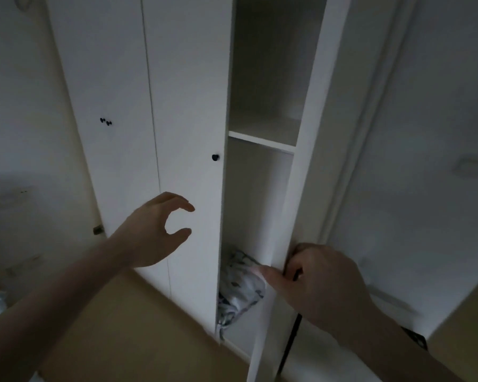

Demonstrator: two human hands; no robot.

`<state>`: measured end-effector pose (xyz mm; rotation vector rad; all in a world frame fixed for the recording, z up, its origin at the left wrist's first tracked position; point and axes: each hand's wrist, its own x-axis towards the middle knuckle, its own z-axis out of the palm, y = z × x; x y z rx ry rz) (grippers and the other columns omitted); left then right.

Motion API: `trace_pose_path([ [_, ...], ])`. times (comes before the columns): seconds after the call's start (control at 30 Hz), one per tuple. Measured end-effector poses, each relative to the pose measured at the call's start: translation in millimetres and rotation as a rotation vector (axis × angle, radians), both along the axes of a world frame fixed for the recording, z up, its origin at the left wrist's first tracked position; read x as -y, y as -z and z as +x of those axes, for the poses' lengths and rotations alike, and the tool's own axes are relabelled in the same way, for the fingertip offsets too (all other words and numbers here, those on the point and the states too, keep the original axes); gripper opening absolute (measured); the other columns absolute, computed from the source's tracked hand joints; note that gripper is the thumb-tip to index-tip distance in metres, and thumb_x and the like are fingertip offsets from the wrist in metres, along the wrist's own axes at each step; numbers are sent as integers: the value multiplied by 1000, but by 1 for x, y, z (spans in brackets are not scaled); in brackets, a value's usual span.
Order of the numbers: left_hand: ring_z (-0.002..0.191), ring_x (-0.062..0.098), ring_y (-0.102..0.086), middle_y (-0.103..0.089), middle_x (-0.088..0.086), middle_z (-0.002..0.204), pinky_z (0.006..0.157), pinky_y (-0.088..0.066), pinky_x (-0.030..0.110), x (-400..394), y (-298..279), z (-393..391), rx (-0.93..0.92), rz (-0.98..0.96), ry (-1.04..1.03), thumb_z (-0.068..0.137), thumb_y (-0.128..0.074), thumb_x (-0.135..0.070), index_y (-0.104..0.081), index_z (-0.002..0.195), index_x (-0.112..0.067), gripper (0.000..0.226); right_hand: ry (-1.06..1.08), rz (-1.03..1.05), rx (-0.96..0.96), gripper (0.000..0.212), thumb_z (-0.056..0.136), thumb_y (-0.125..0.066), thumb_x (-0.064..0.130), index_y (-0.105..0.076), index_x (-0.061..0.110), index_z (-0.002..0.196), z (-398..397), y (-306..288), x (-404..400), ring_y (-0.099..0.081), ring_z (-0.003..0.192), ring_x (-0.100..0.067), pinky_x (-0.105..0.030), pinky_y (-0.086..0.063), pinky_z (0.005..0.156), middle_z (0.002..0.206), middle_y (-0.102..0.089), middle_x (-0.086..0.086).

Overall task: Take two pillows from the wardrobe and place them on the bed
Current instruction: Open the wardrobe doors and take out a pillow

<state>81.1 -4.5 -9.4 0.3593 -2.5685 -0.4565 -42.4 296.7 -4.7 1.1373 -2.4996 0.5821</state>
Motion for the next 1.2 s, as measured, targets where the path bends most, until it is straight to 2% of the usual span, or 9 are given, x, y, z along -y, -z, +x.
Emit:
trace_pose_path([
  [0.13, 111, 11, -62, -55, -19, 134, 101, -50, 36, -27, -6, -15, -6, -16, 56, 88, -73, -36, -59, 125, -37, 40, -42, -254, -71, 47, 78, -76, 58, -52, 25, 54, 13, -15, -30, -54, 54, -9, -14, -35, 49, 61, -53, 8],
  [0.27, 109, 10, -61, -54, -20, 132, 97, -50, 34, -32, -12, -21, 24, -6, 54, 89, -71, -35, -59, 124, -37, 37, -237, -500, -79, 37, 76, -83, 37, -50, 26, 66, 45, -36, -26, -55, 55, -11, -19, -43, 49, 63, -51, 10],
  [0.37, 116, 8, -57, -55, -17, 133, 97, -49, 32, -14, -12, -26, 56, -7, -11, 91, -69, -34, -60, 125, -35, 36, -342, -419, 51, 21, 83, -73, 43, -60, 34, 97, 65, -34, -1, -65, 78, -1, -10, -49, 65, 93, -61, 21],
  [0.43, 117, 9, -57, -56, -14, 132, 96, -49, 32, 7, -8, -27, 100, 12, -68, 90, -68, -32, -61, 125, -34, 35, -384, -294, 149, 40, 89, -66, 42, -51, 42, 125, 72, -26, 26, -60, 104, 3, -17, -52, 85, 117, -50, 32],
  [0.5, 115, 11, -59, -58, -11, 130, 93, -49, 30, 26, 0, -29, 148, 58, -103, 89, -69, -30, -61, 123, -34, 35, -408, -261, 265, 53, 91, -65, 35, -41, 41, 138, 68, -13, 55, -53, 118, 4, -20, -49, 97, 131, -42, 31],
  [0.73, 110, 16, -59, -56, -4, 133, 96, -49, 33, 96, 2, -45, 219, 96, -197, 88, -68, -23, -54, 135, -26, 50, -248, -470, 644, 53, 93, -62, 16, -45, 30, 141, 24, 11, 163, -51, 116, -7, -30, -46, 101, 131, -41, 20],
  [0.9, 114, 20, -59, -52, -1, 137, 95, -50, 35, 144, -9, -95, 216, 43, -146, 85, -67, -28, -45, 142, -25, 61, -92, -600, 700, 56, 91, -65, 14, -46, 25, 142, -21, 22, 218, -53, 125, -17, -44, -48, 107, 127, -43, 15],
  [1.07, 107, 23, -59, -42, 5, 146, 92, -53, 38, 183, -14, -166, 226, -13, -49, 86, -67, -27, -35, 148, -23, 70, 16, -688, 713, 61, 92, -68, 16, -43, 24, 147, -62, 26, 267, -51, 122, -14, -29, -43, 96, 132, -44, 12],
  [1.2, 104, 25, -59, -32, 7, 155, 88, -56, 38, 210, -14, -231, 226, -36, 46, 86, -69, -26, -32, 150, -26, 74, 106, -718, 640, 61, 94, -68, 17, -43, 26, 148, -101, 22, 293, -50, 122, -13, -31, -48, 96, 150, -41, 3],
])
